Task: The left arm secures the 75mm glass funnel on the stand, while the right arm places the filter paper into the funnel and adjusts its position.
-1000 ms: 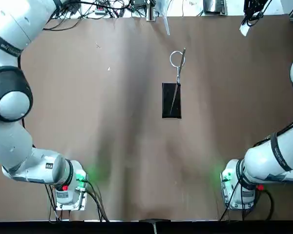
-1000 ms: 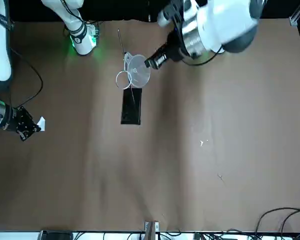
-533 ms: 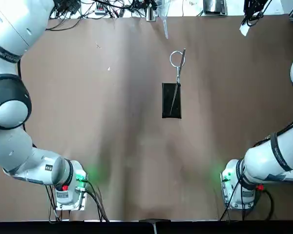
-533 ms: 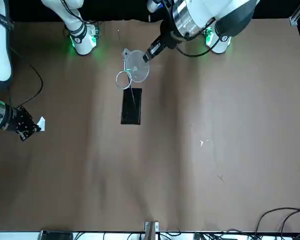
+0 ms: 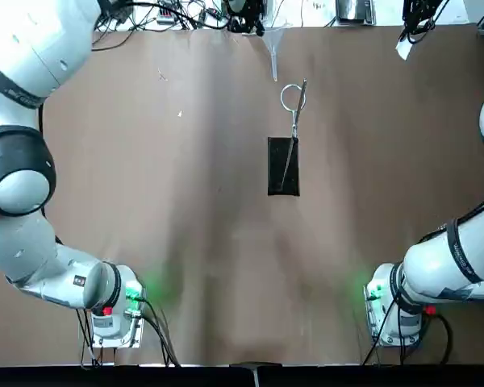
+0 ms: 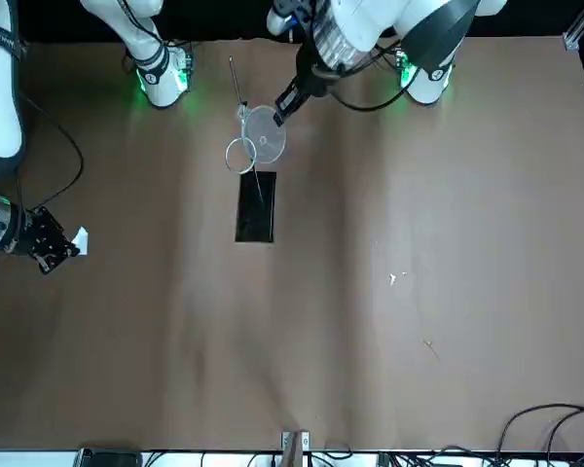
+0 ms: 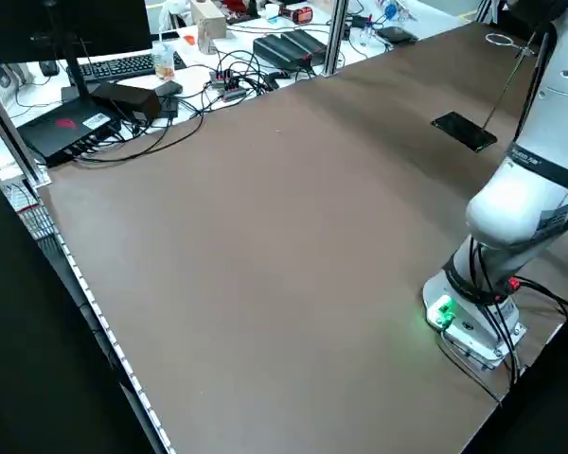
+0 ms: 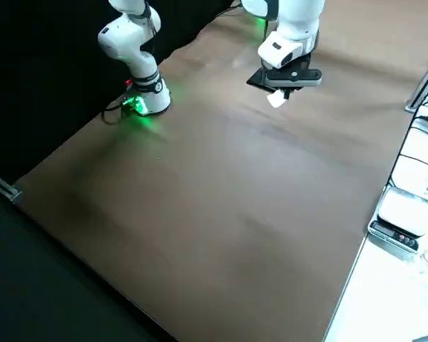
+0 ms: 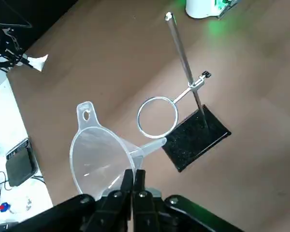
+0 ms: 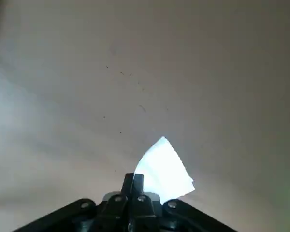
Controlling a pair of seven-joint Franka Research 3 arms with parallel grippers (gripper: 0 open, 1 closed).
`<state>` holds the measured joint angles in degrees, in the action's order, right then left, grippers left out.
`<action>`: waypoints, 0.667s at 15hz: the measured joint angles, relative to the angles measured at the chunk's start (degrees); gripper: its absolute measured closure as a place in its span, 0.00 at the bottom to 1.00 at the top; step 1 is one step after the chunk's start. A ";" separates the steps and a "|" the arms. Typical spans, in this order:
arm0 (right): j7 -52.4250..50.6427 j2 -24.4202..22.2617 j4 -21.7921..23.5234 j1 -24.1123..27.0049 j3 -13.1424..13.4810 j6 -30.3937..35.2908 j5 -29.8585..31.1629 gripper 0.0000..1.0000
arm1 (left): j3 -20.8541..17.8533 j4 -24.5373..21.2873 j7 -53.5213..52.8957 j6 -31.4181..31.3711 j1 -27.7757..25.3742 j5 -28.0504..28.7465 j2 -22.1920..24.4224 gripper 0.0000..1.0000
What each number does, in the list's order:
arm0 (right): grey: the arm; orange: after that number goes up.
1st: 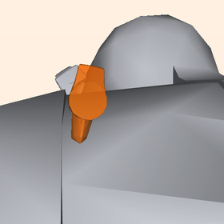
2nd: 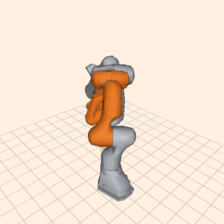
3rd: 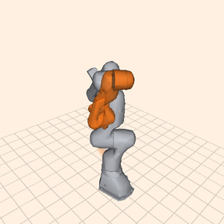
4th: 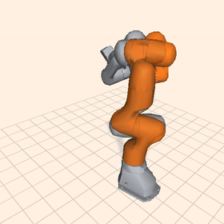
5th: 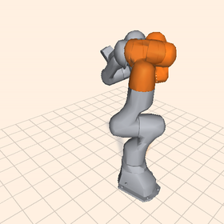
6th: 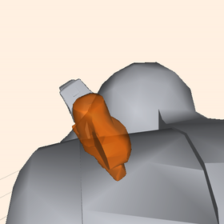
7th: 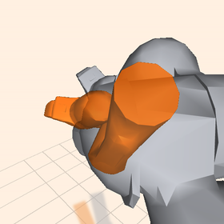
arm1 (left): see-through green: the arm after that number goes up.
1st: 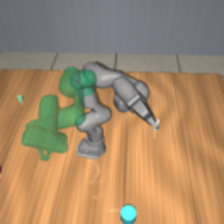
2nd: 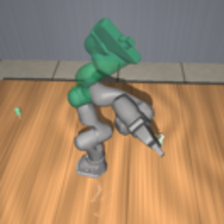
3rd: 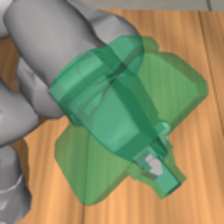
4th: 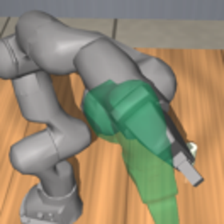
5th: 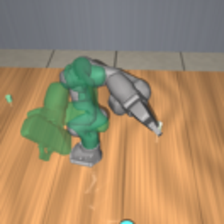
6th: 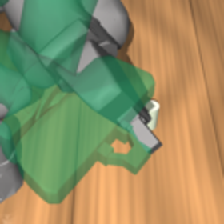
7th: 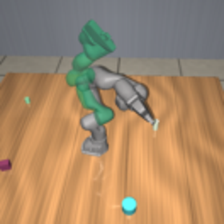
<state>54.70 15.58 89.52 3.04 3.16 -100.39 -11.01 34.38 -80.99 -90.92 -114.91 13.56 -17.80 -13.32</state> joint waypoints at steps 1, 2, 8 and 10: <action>0.00 0.00 0.00 0.00 0.00 0.00 0.00 0.99 | -0.01 -0.08 0.00 -0.79 0.62 0.04 -0.60 0.97; 0.00 0.00 0.00 0.00 0.00 0.00 0.00 0.99 | -0.04 -0.10 0.05 -1.57 1.31 0.21 -1.14 0.97; 0.00 0.00 0.00 0.00 0.01 0.02 0.00 0.99 | -0.08 -0.12 0.43 -2.43 2.93 1.78 -1.84 0.97; 0.00 0.00 0.00 0.00 0.01 0.02 0.00 0.99 | -0.08 -0.14 0.71 -2.47 3.76 1.95 -2.02 0.97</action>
<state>54.70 15.58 89.53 3.04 3.17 -100.37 -11.01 34.30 -81.13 -90.21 -117.38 17.32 -15.85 -15.34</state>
